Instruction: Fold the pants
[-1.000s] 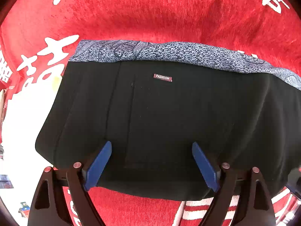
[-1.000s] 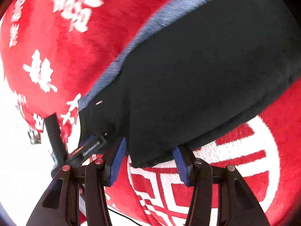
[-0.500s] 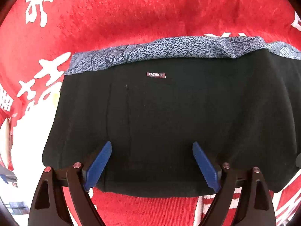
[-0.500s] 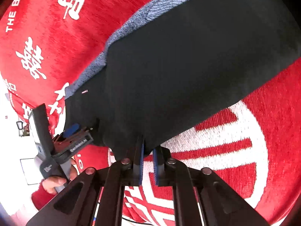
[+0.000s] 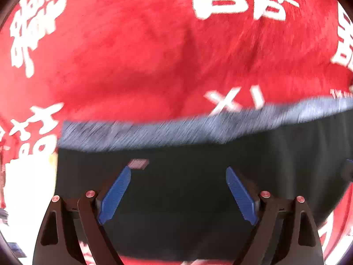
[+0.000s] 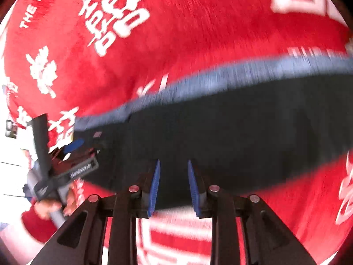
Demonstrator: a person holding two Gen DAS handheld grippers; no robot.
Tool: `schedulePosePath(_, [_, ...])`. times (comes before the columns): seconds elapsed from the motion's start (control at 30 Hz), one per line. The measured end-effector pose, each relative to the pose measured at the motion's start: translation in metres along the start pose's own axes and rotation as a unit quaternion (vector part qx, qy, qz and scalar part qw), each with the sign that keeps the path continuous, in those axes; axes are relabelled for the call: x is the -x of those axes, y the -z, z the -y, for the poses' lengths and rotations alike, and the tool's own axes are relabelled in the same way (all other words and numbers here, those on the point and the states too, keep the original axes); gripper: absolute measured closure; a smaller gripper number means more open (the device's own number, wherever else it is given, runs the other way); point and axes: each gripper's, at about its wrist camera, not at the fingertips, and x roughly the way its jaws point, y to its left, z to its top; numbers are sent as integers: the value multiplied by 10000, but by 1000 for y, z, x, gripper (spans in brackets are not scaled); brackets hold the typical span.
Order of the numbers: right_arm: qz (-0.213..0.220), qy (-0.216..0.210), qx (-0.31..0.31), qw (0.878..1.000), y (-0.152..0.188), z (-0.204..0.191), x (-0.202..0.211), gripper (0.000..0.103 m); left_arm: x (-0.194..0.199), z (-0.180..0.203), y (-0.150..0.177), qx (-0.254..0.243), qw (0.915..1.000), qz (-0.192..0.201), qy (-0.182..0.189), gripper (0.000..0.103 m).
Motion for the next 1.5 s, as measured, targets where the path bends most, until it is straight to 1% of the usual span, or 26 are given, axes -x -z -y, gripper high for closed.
schedulePosePath(0.1, [-52,135,194,9997,-38,-5,-24,76,-17,14,-21,82,9999,-57,93,14])
schedulePosePath(0.2, [-139,148,450,9988,-57,-11,-45,76,-40,20,-30,95,9994,-129,-321,14])
schedulePosePath(0.27, [-279,257,518,9979,-64,-9,-64,76,-48,11,-33,348,9988,-61,-350,14])
schedulePosePath(0.33, [-263,380,513,9976,-68,-5,-73,82,-59,-1,-38,506,9963,-155,-677,14])
schedulePosePath(0.37, [-147,395,470,9980,-72,0,-74,89,-64,-7,-40,557,9954,-195,-755,14])
schedulePosePath(0.43, [27,527,365,9979,-78,7,-72,90,-72,-18,-42,612,9942,-251,-848,14])
schedulePosePath(0.5, [142,901,257,9955,-85,18,-69,90,-73,-26,-43,617,9938,-271,-882,14])
schedulePosePath(0.53, [225,817,181,9962,-87,26,-68,90,-71,-30,-43,640,9936,-281,-887,14])
schedulePosePath(0.57, [183,651,52,9977,-89,34,-65,90,-66,-35,-43,674,9936,-287,-865,14])
schedulePosePath(0.6, [159,644,32,9978,-90,36,-63,90,-60,-40,-42,696,9937,-274,-838,14])
schedulePosePath(0.63, [161,780,103,9968,-88,37,-56,85,-53,-46,-39,695,9939,-248,-826,14])
schedulePosePath(0.7, [163,940,200,9952,-84,40,-44,84,-40,-59,-32,662,9936,-208,-886,14])
schedulePosePath(0.73, [162,904,222,9955,-80,42,-36,78,-32,-67,-21,657,9931,-194,-952,14])
schedulePosePath(0.77, [172,907,251,9954,-73,44,-26,69,-26,-76,-15,659,9926,-192,-1002,14])
schedulePosePath(0.83, [195,1034,322,9939,-58,49,-9,56,-19,-92,-1,673,9907,-232,-1158,14])
schedulePosePath(0.93, [147,1177,417,9921,-27,58,14,52,-26,-119,23,746,9851,-515,-1462,12])
schedulePosePath(0.97, [55,1269,443,9909,-19,62,16,48,-30,-128,31,897,9841,-569,-1422,1])
schedulePosePath(1.0, [-30,1359,445,9897,-13,66,16,47,-31,-138,36,1120,9829,-534,-1358,0])
schedulePosePath(1.03, [-148,1477,394,9881,0,76,16,46,-34,-147,41,1369,9827,-527,-1127,0])
schedulePosePath(1.07, [-176,1483,359,9881,4,83,17,46,-39,-151,40,1515,9820,-565,-974,0])
schedulePosePath(1.1, [-66,1414,396,9891,10,86,21,46,-40,-155,41,1604,9813,-572,-901,0])
schedulePosePath(1.13, [88,1397,524,9888,16,87,27,46,-40,-152,40,1575,9816,-560,-929,0])
schedulePosePath(1.23, [101,1404,621,9881,22,90,30,45,-36,-139,37,1249,9832,-522,-1224,0])
schedulePosePath(1.33, [118,1311,560,9897,23,94,31,44,-28,-126,32,1119,9812,-700,-1409,0])
schedulePosePath(1.4, [151,1218,522,9911,26,89,22,41,-17,-111,32,1034,9837,-710,-1291,0])
schedulePosePath(1.5, [229,1150,558,9915,30,90,19,39,6,-74,31,707,9916,-564,-923,0])
